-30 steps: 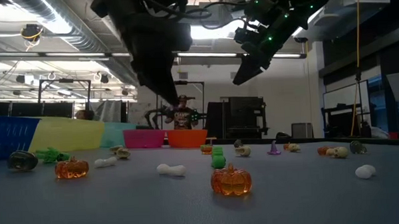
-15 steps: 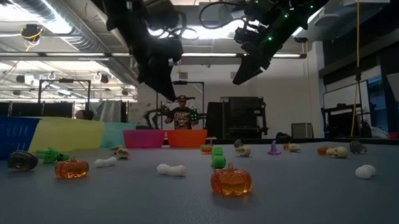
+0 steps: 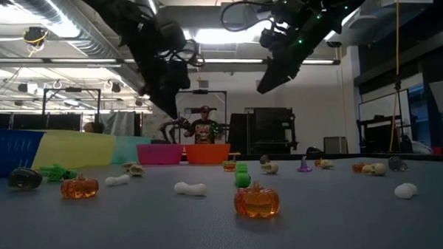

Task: Sort Halloween decoration
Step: Put the purple witch hat toy into the pink bin

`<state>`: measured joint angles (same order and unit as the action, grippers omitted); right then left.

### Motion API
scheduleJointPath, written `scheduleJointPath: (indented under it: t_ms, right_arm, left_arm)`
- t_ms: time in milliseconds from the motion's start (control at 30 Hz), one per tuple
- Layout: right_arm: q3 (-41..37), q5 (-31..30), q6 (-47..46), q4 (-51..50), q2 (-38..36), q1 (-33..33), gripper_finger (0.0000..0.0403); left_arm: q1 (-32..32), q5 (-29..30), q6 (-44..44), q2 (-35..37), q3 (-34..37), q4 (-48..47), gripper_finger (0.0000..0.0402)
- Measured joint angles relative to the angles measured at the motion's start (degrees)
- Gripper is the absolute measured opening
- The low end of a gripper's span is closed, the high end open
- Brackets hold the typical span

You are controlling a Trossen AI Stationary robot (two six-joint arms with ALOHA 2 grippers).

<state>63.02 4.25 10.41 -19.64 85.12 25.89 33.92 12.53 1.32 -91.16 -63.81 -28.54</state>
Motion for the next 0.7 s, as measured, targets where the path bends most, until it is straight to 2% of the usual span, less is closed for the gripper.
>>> scheduleJointPath:
  t_ms: [200,400,700]
  right_arm:
    - [0.00,4.95,-1.16,-0.03,0.00,-0.05,0.0168]
    - [0.00,14.83,-3.84,-0.43,0.00,-2.38,0.0168]
    - [0.00,15.84,-2.46,-1.55,0.00,-10.75,0.0168]
  left_arm:
    - [1.74,0.08,0.00,-0.48,0.00,-0.19,0.0018]
    - [1.96,0.26,0.00,-0.49,0.00,-0.21,0.0018]
    - [1.96,0.26,-0.01,-0.49,0.00,-0.15,0.0018]
